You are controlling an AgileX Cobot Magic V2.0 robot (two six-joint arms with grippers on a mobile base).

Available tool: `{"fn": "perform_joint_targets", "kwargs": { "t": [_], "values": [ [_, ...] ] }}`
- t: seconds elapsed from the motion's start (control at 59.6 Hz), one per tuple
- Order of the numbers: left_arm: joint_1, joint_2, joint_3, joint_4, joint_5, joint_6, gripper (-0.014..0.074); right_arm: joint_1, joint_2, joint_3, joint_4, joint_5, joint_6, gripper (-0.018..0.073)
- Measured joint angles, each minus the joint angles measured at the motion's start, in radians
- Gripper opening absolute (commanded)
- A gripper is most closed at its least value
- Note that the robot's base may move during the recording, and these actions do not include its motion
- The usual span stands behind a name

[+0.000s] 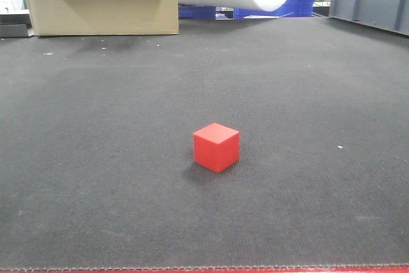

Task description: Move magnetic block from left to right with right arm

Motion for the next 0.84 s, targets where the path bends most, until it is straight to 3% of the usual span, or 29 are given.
{"fn": "perform_joint_targets", "kwargs": {
  "t": [0.839],
  "values": [
    [0.000, 0.000, 0.000, 0.000, 0.000, 0.000, -0.0116, 0.000, 0.000, 0.000, -0.002, 0.015, 0.002, 0.0067]
  ]
}}
